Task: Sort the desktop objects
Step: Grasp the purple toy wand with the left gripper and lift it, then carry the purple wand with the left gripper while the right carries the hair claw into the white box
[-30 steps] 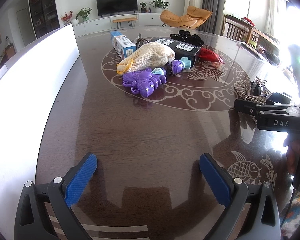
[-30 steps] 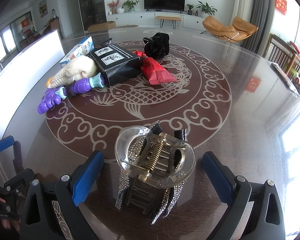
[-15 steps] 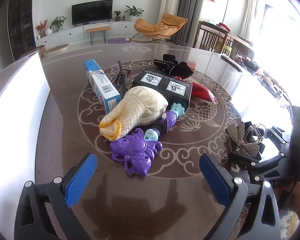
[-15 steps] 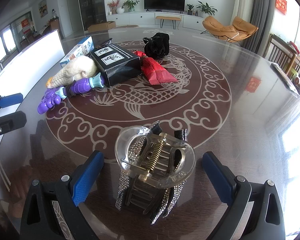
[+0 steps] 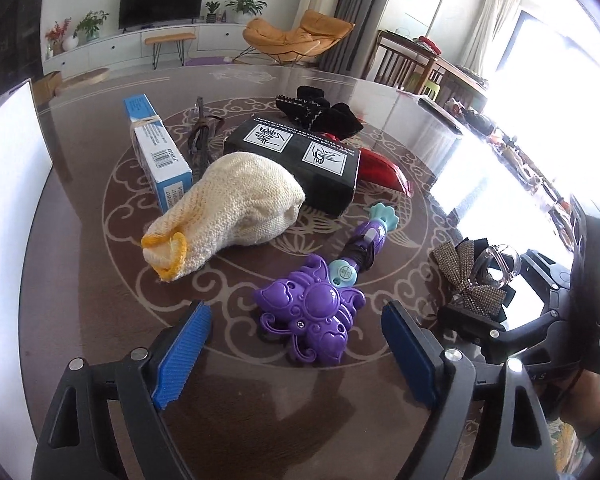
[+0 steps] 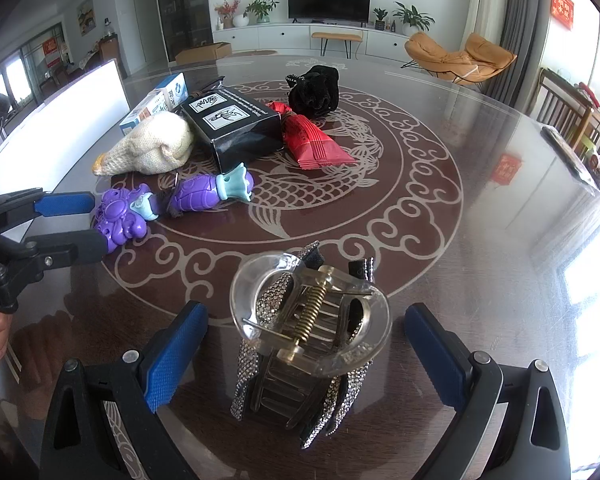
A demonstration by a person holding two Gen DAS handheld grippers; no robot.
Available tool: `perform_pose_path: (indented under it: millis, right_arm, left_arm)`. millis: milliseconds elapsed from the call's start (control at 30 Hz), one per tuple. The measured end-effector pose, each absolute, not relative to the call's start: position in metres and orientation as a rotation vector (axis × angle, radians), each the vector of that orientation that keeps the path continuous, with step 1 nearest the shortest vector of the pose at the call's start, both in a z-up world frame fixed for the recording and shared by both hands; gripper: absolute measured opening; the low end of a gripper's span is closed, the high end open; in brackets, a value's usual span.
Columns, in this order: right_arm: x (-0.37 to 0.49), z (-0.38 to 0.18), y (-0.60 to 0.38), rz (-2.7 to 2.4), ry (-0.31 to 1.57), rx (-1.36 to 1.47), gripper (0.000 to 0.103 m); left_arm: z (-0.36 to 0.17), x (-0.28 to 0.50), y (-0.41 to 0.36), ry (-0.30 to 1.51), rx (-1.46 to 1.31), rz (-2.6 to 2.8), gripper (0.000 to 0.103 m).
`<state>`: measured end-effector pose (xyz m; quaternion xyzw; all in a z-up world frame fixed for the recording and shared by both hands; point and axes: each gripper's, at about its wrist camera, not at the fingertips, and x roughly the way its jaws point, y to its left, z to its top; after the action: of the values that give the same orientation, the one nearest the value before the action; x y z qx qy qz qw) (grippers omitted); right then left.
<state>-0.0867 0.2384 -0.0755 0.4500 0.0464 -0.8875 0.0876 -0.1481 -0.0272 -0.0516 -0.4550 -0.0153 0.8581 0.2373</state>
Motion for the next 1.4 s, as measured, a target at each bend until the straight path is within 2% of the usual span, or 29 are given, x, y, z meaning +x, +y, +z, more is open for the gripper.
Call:
perform_pose_path:
  millis: [100, 300, 400, 567, 700, 767, 800, 833, 933, 1067, 1100, 1133, 1167, 1200, 1267, 1400]
  right_arm:
    - [-0.087, -0.076, 0.239, -2.643, 0.138, 1.34, 0.099]
    - [-0.086, -0.075, 0.244, -2.615, 0.116, 1.326, 0.1]
    - [-0.081, -0.076, 0.251, -2.611, 0.158, 1.332, 0.101]
    - [-0.075, -0.075, 0.267, -2.627, 0.142, 1.356, 0.101]
    - [-0.07, -0.073, 0.271, -2.596, 0.128, 1.365, 0.101]
    - [-0.068, -0.071, 0.275, -2.588, 0.089, 1.372, 0.101]
    - [-0.067, -0.07, 0.278, -2.588, 0.062, 1.375, 0.101]
    - [-0.066, -0.068, 0.28, -2.589, 0.031, 1.373, 0.101]
    - [-0.065, -0.059, 0.283, -2.596, -0.074, 1.348, 0.101]
    - [-0.074, -0.055, 0.268, -2.611, -0.139, 1.334, 0.101]
    - [-0.077, -0.058, 0.261, -2.618, -0.09, 1.351, 0.095]
    - [-0.08, -0.062, 0.254, -2.616, -0.028, 1.377, 0.084]
    - [-0.079, -0.062, 0.249, -2.642, 0.05, 1.376, 0.058]
    - [-0.078, -0.061, 0.248, -2.65, 0.075, 1.365, 0.055]
    - [-0.074, -0.055, 0.252, -2.639, 0.007, 1.345, 0.054]
    - [-0.066, -0.019, 0.242, -2.634, -0.001, 1.24, 0.054]
  left_arm:
    - [-0.049, -0.158, -0.012, 0.001, -1.232, 2.319, 0.087]
    - [-0.056, -0.149, 0.025, 0.294, -1.217, 2.238, 0.086]
    - [-0.053, -0.139, 0.025, 0.306, -1.208, 2.162, 0.079]
    - [-0.046, -0.152, 0.039, 0.313, -1.215, 2.219, 0.08]
    - [-0.056, -0.165, 0.066, 0.429, -1.234, 2.228, 0.08]
    - [-0.053, -0.164, 0.068, 0.404, -1.186, 2.251, 0.049]
    - [-0.052, -0.165, 0.067, 0.39, -1.191, 2.266, 0.025]
    - [-0.052, -0.164, 0.065, 0.376, -1.201, 2.281, 0.021]
    - [-0.051, -0.152, 0.053, 0.324, -1.214, 2.339, 0.021]
    - [-0.05, -0.127, 0.024, 0.148, -1.226, 2.414, 0.021]
    - [-0.048, -0.12, 0.016, 0.109, -1.22, 2.433, 0.021]
    - [-0.045, -0.112, 0.008, 0.072, -1.21, 2.451, 0.021]
    - [-0.041, -0.103, 0.0, 0.038, -1.195, 2.47, 0.021]
    - [-0.035, -0.095, -0.007, 0.006, -1.17, 2.487, 0.021]
    - [-0.016, -0.079, -0.022, -0.063, -1.107, 2.523, 0.021]
    - [0.03, -0.049, -0.061, -0.258, -0.958, 2.595, 0.02]
